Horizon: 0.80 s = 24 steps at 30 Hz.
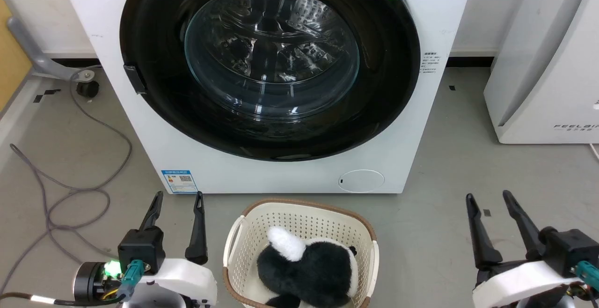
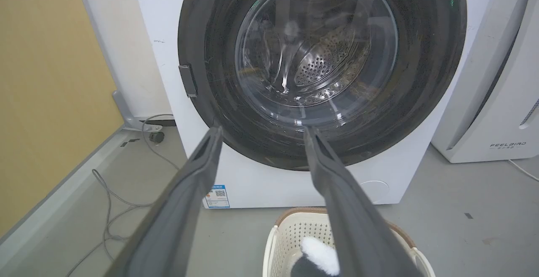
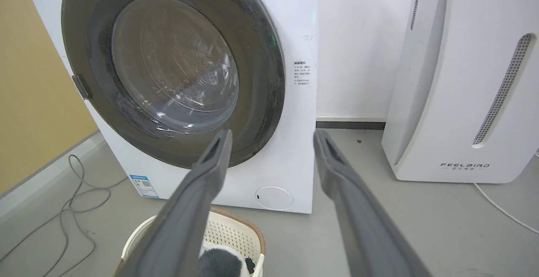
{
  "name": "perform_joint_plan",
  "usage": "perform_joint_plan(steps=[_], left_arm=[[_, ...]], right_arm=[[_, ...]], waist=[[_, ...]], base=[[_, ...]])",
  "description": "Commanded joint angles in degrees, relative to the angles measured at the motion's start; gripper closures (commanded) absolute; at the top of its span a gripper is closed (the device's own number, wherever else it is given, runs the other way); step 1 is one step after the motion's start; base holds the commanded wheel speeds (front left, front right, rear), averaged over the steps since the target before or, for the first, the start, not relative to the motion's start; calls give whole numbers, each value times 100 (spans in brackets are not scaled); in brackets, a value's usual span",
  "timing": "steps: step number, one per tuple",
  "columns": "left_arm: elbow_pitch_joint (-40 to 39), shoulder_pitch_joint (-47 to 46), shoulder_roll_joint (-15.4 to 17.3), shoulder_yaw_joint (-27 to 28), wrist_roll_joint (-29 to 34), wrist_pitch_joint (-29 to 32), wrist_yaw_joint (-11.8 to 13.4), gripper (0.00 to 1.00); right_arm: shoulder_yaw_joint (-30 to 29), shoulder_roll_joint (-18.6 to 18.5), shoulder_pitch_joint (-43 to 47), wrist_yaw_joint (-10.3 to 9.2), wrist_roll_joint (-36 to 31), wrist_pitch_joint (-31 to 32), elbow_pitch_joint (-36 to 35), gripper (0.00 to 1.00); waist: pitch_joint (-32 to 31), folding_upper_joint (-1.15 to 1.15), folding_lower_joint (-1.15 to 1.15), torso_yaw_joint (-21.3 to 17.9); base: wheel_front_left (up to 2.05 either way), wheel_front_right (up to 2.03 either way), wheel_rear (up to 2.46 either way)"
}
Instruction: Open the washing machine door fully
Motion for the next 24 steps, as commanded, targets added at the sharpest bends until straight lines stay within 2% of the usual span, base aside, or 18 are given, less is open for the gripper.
perform_joint_plan(steps=[1,3,4,5,6,11,24], left_arm=[[-11,-19,2,-15,-29,-71,44,0],[-9,-21,2,-22,-40,-95,58,0],[-9,-23,2,-26,-45,-107,65,0],[-9,-25,2,-30,-49,-119,71,0],[-9,-27,2,-35,-54,-131,78,0],[-9,-43,3,-57,-74,-191,109,0],[-44,-130,3,-96,-108,-346,179,0]], right_arm=[[-30,8,2,1,74,-53,-49,0],[-38,9,-9,1,153,-77,-49,0],[-41,9,-19,1,184,-89,-53,9],[-41,9,-28,1,224,-101,-56,71],[-32,9,-38,2,294,-113,-53,100],[-82,10,-116,2,892,-173,-3,100],[-164,13,-566,2,3321,-328,394,100]], waist=[[2,0,0,0],[8,0,0,1],[12,0,0,1],[16,0,0,2],[20,0,0,2],[48,0,0,11],[227,0,0,54]], base=[[0,0,0],[0,0,0],[0,0,0],[0,0,0],[0,0,0],[0,0,0],[0,0,0]])
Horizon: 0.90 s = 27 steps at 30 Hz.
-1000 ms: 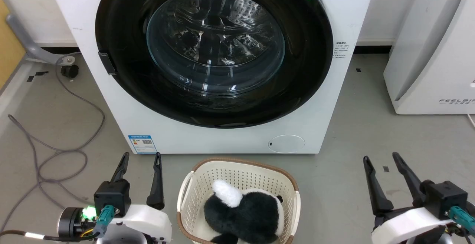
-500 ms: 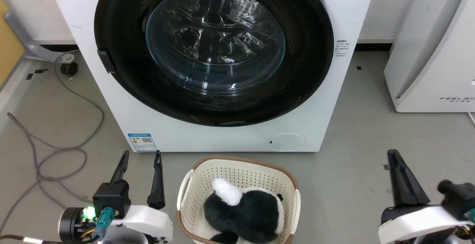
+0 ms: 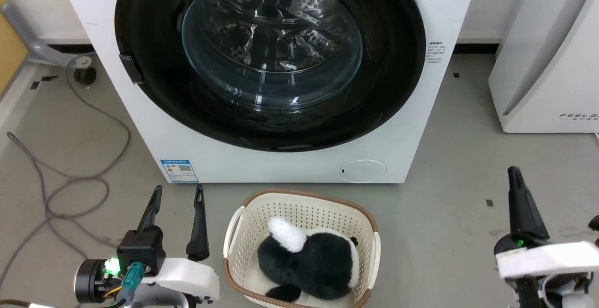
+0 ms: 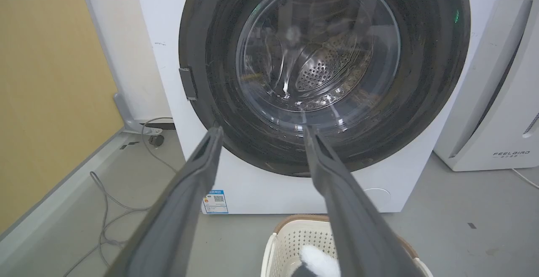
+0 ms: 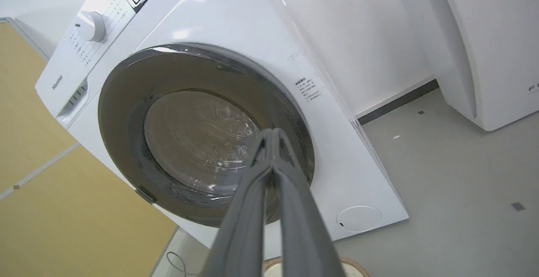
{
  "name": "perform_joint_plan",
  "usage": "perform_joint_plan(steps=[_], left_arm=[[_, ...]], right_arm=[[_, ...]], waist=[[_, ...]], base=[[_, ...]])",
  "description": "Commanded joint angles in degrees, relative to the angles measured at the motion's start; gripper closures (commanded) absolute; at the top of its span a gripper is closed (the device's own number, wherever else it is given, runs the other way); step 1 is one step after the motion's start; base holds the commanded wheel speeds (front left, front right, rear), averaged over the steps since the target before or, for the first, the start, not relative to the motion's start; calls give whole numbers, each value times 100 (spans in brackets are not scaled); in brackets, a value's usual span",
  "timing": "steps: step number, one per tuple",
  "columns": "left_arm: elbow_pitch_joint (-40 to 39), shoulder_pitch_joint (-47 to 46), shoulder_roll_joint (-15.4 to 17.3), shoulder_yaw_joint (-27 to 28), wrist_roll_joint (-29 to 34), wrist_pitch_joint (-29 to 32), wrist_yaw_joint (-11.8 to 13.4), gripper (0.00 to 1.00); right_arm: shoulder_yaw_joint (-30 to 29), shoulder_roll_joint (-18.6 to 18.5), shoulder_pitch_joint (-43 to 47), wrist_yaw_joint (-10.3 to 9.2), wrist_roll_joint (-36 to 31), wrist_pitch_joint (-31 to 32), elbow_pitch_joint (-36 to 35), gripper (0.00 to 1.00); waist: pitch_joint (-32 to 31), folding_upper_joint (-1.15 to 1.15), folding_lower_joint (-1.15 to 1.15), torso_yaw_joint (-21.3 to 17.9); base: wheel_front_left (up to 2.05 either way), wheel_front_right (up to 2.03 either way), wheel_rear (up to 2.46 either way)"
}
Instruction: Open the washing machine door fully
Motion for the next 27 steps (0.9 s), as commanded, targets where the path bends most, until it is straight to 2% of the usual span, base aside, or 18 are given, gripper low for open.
perform_joint_plan(steps=[1,11,27], left_arm=[[-35,-94,4,-13,-42,-58,34,0],[-77,-274,5,-65,-64,-178,77,0],[-194,-720,6,-273,-156,-369,275,0]], right_arm=[[-34,12,-131,3,292,-38,60,100],[-409,-199,-896,4,1616,551,601,100],[-782,-797,-2725,4,2968,1269,1910,100]], waist=[[34,0,0,12],[330,0,0,109],[1137,0,0,379]], base=[[0,0,0],[0,0,0],[0,0,0]])
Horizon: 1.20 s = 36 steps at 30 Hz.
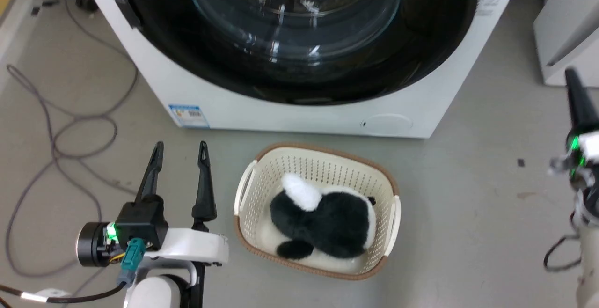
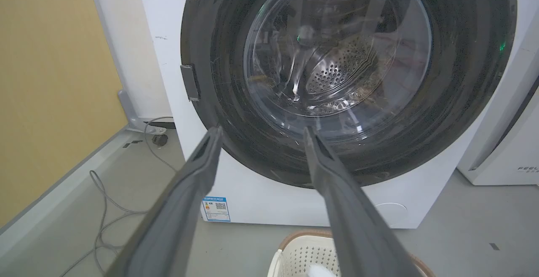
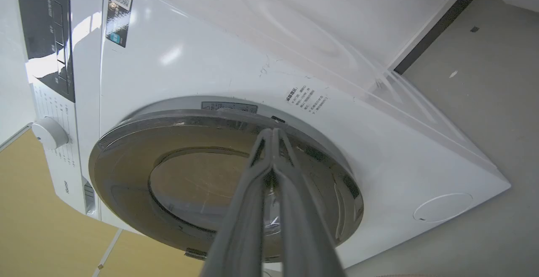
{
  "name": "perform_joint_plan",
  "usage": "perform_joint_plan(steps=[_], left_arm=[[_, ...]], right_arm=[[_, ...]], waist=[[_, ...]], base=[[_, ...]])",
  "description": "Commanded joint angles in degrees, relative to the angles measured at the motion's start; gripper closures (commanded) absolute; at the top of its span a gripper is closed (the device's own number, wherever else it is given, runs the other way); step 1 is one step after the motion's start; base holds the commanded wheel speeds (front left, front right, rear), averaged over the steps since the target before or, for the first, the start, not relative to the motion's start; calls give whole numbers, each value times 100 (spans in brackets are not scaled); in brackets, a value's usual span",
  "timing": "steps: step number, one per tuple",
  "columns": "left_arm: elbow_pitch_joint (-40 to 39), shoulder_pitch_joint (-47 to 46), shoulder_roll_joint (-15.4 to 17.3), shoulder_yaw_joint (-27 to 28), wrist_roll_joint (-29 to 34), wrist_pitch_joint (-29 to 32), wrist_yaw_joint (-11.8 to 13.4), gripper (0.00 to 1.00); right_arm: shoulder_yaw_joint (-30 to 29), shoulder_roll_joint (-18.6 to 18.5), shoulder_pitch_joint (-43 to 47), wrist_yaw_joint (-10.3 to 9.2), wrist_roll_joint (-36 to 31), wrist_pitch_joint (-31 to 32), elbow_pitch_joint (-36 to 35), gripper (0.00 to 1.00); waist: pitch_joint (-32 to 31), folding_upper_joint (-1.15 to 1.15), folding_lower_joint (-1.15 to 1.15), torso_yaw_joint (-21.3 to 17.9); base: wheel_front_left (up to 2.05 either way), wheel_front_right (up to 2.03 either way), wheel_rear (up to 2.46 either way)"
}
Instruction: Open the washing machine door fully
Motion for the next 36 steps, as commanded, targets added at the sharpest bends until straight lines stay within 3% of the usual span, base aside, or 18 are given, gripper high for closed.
perform_joint_plan(steps=[1,20,36], left_arm=[[-32,-129,5,-28,-26,-64,40,0],[-123,-648,6,-409,-278,-291,355,0],[-156,-926,7,-622,-424,-471,573,0]], right_arm=[[-30,-101,-310,4,231,80,155,100],[426,-767,-2501,5,907,609,1532,100],[1039,-1075,-3461,5,1379,1035,2116,100]], waist=[[162,0,-1,72],[1124,0,-1,517],[1596,0,-1,763]], base=[[0,0,0],[0,0,0],[0,0,0]])
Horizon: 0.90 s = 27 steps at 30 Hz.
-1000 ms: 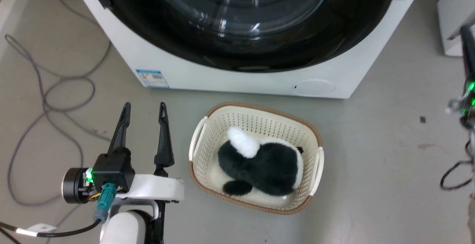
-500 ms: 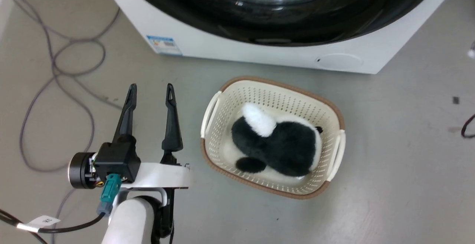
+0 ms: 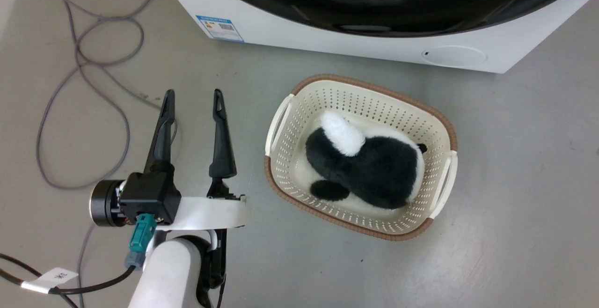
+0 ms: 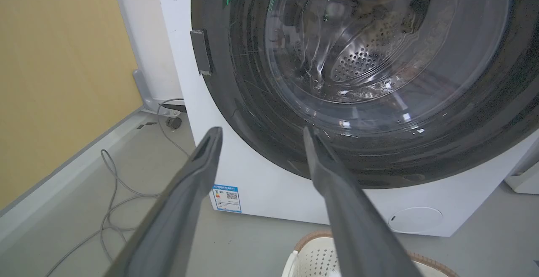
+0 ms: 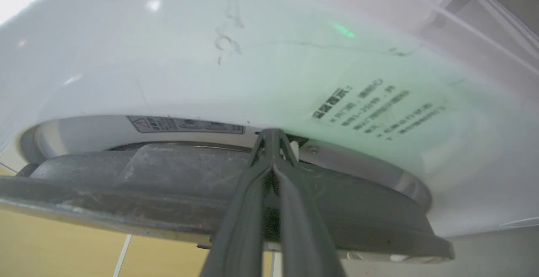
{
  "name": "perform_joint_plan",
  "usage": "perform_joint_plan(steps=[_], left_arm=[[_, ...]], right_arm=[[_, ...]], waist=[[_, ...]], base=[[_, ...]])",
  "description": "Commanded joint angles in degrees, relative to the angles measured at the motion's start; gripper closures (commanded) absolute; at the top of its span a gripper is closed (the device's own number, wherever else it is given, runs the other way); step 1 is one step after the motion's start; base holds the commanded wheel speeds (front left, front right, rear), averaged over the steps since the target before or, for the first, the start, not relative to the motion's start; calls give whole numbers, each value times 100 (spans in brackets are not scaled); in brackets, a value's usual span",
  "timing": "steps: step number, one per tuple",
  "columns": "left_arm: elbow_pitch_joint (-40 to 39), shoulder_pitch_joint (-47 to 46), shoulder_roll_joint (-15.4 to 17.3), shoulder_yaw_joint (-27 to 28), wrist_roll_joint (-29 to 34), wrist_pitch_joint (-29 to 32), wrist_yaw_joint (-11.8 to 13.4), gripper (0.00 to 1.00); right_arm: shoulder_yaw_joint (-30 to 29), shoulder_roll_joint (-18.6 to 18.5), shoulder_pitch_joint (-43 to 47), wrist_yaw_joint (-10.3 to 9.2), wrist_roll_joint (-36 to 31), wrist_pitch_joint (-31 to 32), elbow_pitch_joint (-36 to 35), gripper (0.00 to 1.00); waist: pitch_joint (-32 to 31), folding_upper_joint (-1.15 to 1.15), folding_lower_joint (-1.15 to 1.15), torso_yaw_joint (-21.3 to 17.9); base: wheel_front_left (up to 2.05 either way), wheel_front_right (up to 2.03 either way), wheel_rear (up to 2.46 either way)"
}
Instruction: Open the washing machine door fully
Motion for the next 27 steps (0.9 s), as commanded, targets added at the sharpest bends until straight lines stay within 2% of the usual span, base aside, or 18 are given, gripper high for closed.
perform_joint_plan(steps=[1,10,27], left_arm=[[-11,-143,7,-45,-43,-68,65,0],[90,-103,7,-22,-59,-88,43,0],[274,305,7,241,24,-88,-110,0]], right_arm=[[178,-31,-220,6,208,246,44,100],[573,-54,120,6,486,1123,-332,100],[1205,91,1517,6,725,2007,-1482,100]], waist=[[69,0,-1,23],[-129,0,-1,-61],[-883,0,-1,-401]], base=[[0,0,0],[0,0,0],[0,0,0]])
